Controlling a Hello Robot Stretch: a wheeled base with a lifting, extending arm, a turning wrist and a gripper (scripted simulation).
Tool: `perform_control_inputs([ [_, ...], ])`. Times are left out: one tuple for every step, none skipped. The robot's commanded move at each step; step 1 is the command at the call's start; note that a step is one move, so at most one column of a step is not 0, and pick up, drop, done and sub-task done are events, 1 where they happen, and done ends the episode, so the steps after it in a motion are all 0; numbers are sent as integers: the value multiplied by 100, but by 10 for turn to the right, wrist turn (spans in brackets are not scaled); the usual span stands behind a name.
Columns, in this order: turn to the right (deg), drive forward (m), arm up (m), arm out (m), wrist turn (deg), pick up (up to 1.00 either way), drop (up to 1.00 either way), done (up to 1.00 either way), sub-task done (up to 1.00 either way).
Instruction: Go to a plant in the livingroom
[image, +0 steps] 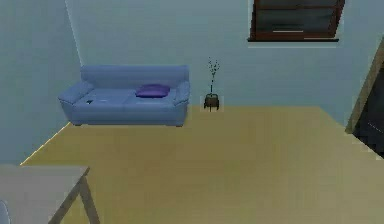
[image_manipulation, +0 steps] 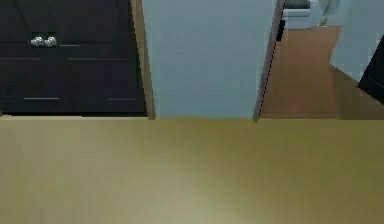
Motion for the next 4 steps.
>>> perform_control_inputs([
  [0,100,0,0,0,0,0,0,0],
  [-30,0,0,0,0,0,0,0,0],
  [0,15,0,0,0,0,0,0,0],
  [0,65,0,0,0,0,0,0,0],
])
